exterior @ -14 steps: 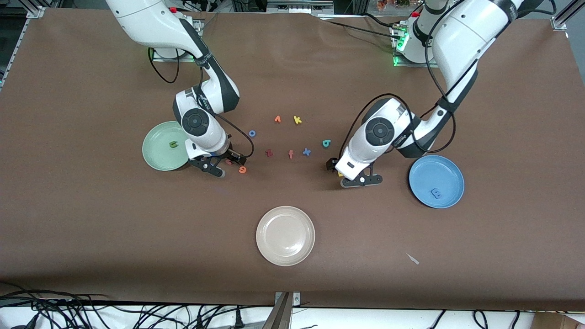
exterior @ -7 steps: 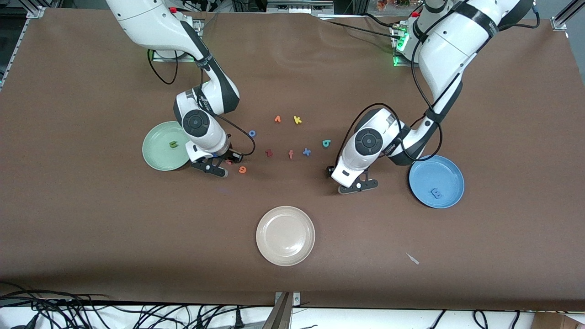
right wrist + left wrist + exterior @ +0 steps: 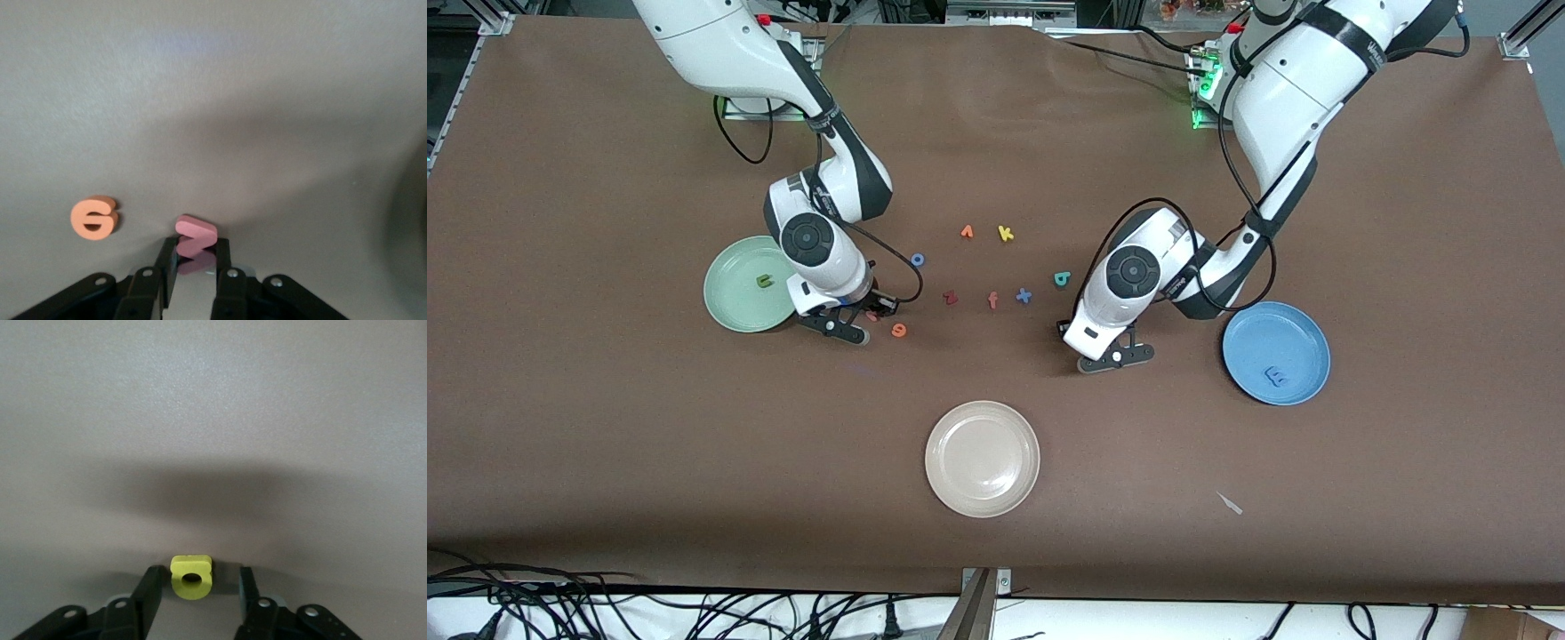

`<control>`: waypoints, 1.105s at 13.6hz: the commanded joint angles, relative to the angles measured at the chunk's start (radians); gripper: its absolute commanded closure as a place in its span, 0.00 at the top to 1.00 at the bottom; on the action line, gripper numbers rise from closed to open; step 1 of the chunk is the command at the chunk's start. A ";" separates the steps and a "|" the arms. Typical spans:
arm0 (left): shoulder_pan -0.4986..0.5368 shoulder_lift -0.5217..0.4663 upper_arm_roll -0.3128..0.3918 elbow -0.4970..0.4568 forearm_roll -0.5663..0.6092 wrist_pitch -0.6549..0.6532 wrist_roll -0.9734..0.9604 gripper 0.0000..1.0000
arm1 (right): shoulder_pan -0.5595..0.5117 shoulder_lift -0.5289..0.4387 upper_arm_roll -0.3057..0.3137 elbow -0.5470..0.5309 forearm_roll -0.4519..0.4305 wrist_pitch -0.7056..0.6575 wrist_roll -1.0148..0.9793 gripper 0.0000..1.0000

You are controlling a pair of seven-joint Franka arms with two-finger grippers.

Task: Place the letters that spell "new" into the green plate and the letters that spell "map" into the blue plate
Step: 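Grasp the yellow letter with the left gripper while the right gripper grasps orange, then place the yellow letter in the blue plate while the right gripper places orange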

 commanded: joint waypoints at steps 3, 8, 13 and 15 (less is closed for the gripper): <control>-0.012 0.009 0.015 0.014 0.020 -0.014 -0.019 0.34 | 0.004 -0.137 -0.119 0.001 -0.004 -0.197 -0.112 0.14; -0.002 -0.003 0.015 0.027 0.022 -0.072 -0.006 0.13 | 0.001 -0.174 -0.285 -0.141 0.012 -0.186 -0.357 0.14; 0.099 -0.089 0.009 0.031 0.016 -0.241 0.225 0.13 | -0.005 -0.179 -0.283 -0.126 0.023 -0.198 -0.339 1.00; 0.173 -0.111 0.007 0.015 0.017 -0.258 0.315 0.13 | -0.001 -0.168 -0.227 -0.022 0.054 -0.262 -0.246 1.00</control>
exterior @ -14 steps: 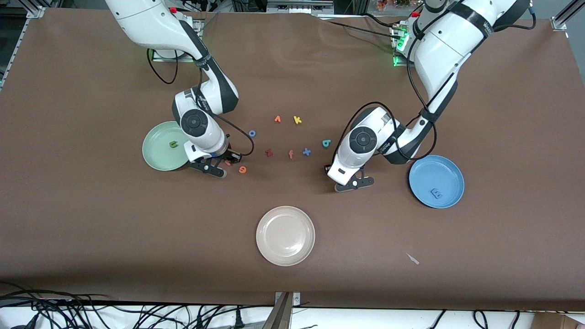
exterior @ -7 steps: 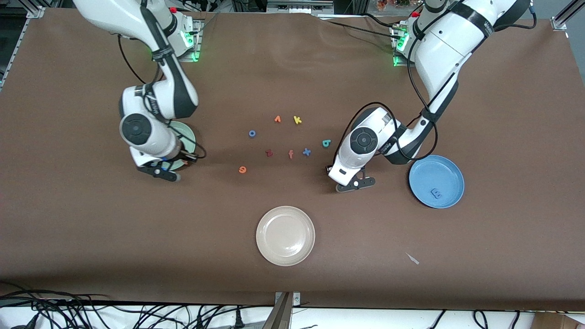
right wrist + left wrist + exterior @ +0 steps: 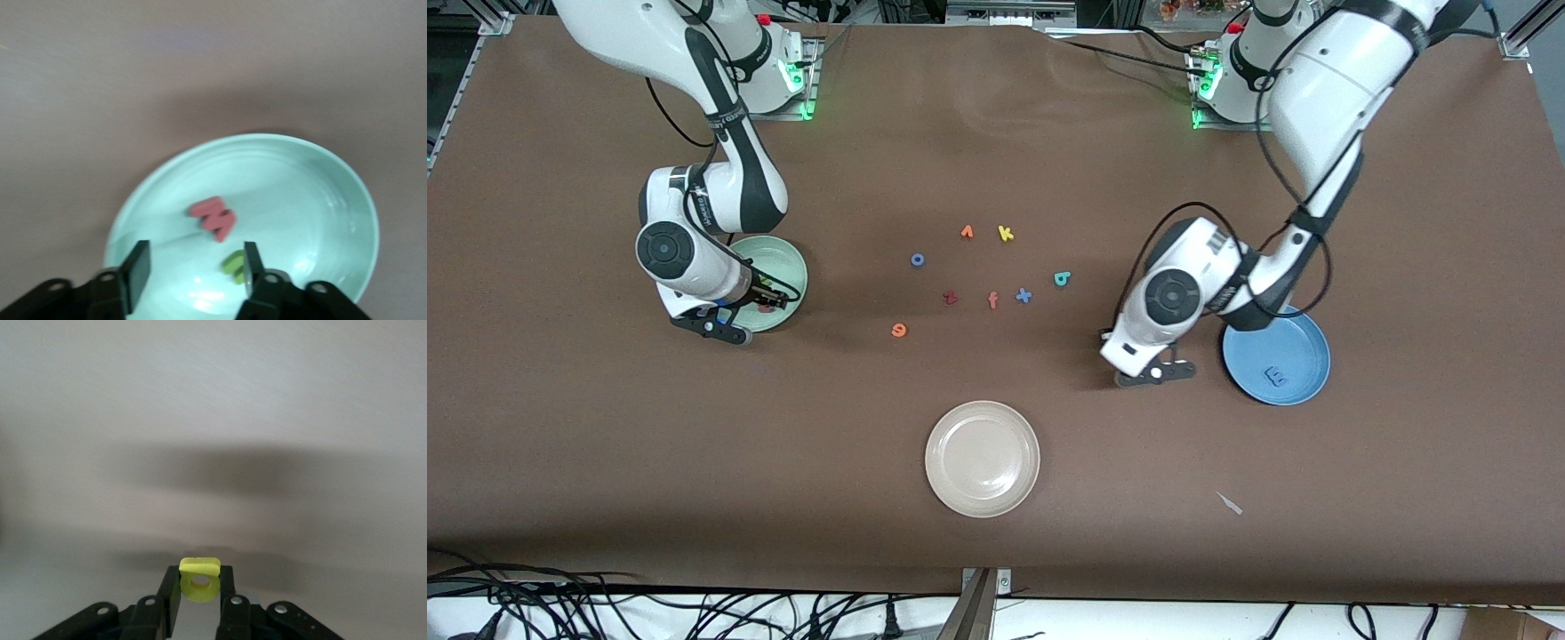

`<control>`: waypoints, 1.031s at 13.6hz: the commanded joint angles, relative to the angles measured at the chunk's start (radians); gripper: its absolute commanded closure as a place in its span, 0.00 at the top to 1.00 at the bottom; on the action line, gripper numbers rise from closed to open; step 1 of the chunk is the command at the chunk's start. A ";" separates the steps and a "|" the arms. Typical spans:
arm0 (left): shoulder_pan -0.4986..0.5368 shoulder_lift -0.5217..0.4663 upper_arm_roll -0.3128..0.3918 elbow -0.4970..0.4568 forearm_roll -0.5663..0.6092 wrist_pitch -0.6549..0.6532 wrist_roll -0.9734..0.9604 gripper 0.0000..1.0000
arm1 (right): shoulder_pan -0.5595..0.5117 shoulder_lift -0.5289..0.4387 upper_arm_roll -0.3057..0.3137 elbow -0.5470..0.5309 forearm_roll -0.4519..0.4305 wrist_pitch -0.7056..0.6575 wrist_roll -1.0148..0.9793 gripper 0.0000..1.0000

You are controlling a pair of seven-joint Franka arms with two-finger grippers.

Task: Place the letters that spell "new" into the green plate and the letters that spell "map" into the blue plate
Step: 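Place the yellow letter in the blue plate while the right gripper places orange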

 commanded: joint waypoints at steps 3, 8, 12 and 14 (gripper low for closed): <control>0.172 -0.096 -0.009 -0.069 0.015 -0.029 0.287 0.14 | 0.022 0.064 0.132 0.242 0.042 -0.085 0.332 0.99; 0.310 -0.128 -0.009 -0.129 0.019 -0.019 0.548 0.15 | 0.047 0.241 0.205 0.411 0.035 -0.014 0.672 0.95; 0.384 -0.206 -0.009 -0.308 0.021 0.187 0.611 0.67 | 0.093 0.319 0.205 0.409 0.039 0.127 0.828 0.92; 0.388 -0.219 -0.009 -0.327 0.019 0.198 0.610 1.00 | 0.105 0.336 0.206 0.409 0.041 0.130 0.837 0.87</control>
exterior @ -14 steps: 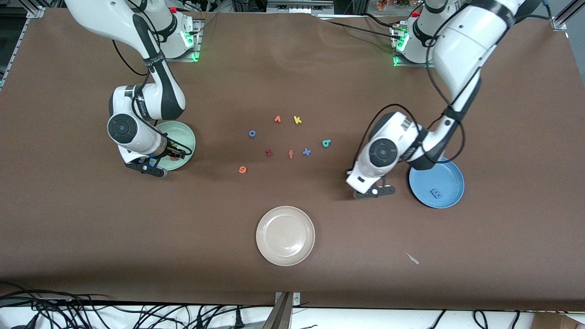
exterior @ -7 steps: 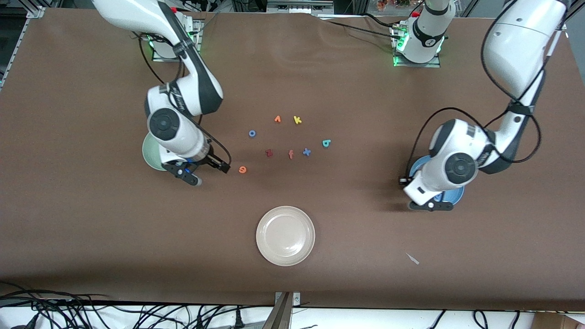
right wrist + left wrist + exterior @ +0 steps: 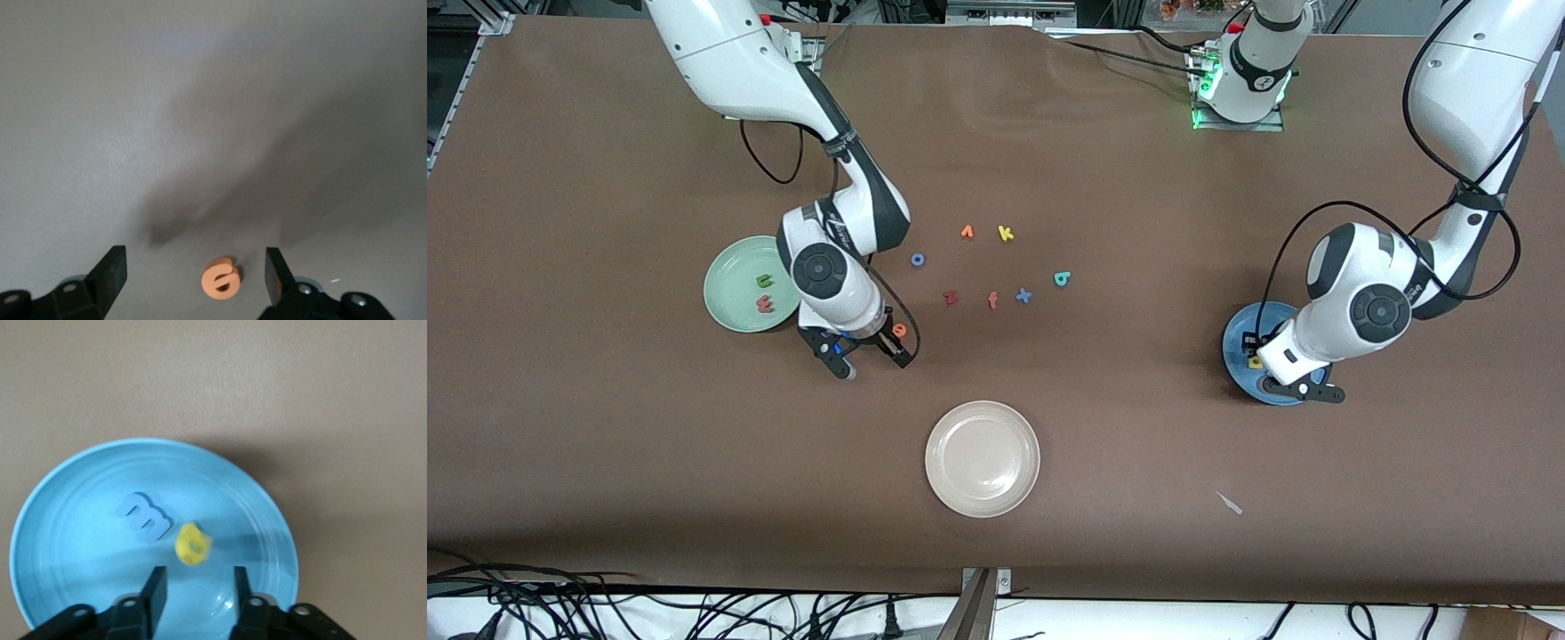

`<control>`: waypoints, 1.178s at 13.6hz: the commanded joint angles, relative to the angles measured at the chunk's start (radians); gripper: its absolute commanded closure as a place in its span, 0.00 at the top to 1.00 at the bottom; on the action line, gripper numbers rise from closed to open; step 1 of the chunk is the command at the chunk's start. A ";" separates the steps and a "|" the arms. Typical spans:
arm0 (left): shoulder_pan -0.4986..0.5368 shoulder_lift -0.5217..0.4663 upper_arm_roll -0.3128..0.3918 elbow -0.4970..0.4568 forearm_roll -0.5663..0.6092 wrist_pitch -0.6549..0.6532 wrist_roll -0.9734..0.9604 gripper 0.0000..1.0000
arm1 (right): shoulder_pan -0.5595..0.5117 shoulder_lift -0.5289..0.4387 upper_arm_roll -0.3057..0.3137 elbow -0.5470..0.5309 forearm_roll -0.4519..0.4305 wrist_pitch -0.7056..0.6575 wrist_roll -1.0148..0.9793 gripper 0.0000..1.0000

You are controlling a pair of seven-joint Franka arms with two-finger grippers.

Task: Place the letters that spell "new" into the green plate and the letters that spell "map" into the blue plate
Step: 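Place the yellow letter in the blue plate while the right gripper places orange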

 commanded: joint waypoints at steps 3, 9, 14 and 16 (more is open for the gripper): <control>0.010 -0.073 -0.025 -0.042 0.001 0.016 -0.011 1.00 | 0.026 0.018 -0.005 0.012 0.016 -0.009 0.030 0.87; 0.003 -0.069 -0.264 -0.098 -0.029 0.005 -0.374 1.00 | 0.026 0.011 -0.007 -0.016 0.013 -0.010 0.004 0.23; -0.124 -0.056 -0.367 -0.169 0.022 0.070 -0.696 1.00 | 0.017 -0.083 -0.069 -0.005 0.016 -0.165 -0.157 0.05; -0.199 -0.020 -0.364 -0.165 0.094 0.094 -0.841 1.00 | 0.016 -0.133 -0.137 -0.014 0.019 -0.272 -0.314 0.05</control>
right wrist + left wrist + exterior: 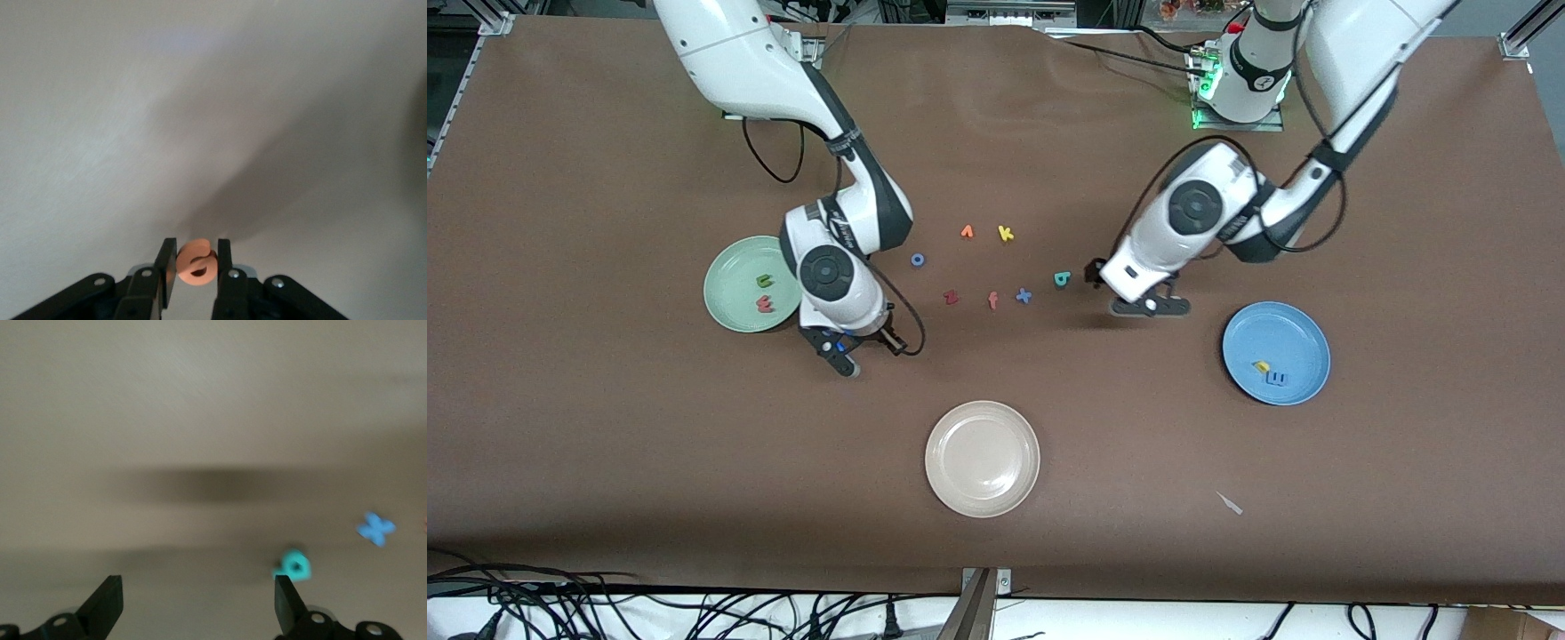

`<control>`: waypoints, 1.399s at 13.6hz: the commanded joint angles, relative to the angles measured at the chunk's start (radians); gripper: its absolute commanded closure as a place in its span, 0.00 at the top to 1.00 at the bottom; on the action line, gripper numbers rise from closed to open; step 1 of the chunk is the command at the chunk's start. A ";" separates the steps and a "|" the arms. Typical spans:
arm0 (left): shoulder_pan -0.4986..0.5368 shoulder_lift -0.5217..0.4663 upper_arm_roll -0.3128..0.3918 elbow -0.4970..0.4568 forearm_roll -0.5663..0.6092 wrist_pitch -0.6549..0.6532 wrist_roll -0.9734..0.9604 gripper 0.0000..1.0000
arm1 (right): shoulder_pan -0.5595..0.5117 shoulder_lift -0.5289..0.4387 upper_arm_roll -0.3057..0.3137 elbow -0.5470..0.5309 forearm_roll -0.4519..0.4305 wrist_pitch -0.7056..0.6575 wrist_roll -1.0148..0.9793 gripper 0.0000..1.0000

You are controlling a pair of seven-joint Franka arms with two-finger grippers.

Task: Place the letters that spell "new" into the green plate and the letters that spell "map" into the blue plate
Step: 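Place the yellow letter in the blue plate while the right gripper places orange, then grasp the teal letter with the left gripper while the right gripper withdraws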

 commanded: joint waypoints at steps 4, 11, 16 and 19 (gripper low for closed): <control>-0.121 0.168 0.025 0.059 0.254 0.067 -0.315 1.00 | -0.003 -0.202 -0.197 -0.220 0.018 -0.110 -0.489 0.06; -0.162 0.216 0.051 0.120 0.254 0.044 -0.324 0.82 | -0.003 -0.309 -0.323 -0.523 0.019 0.136 -0.795 1.00; -0.184 0.216 0.065 0.122 0.254 0.019 -0.326 0.58 | -0.003 -0.368 -0.334 -0.251 0.018 -0.270 -0.803 1.00; -0.205 0.216 0.083 0.132 0.254 0.019 -0.326 0.48 | -0.003 -0.392 -0.351 -0.049 0.013 -0.497 -0.818 1.00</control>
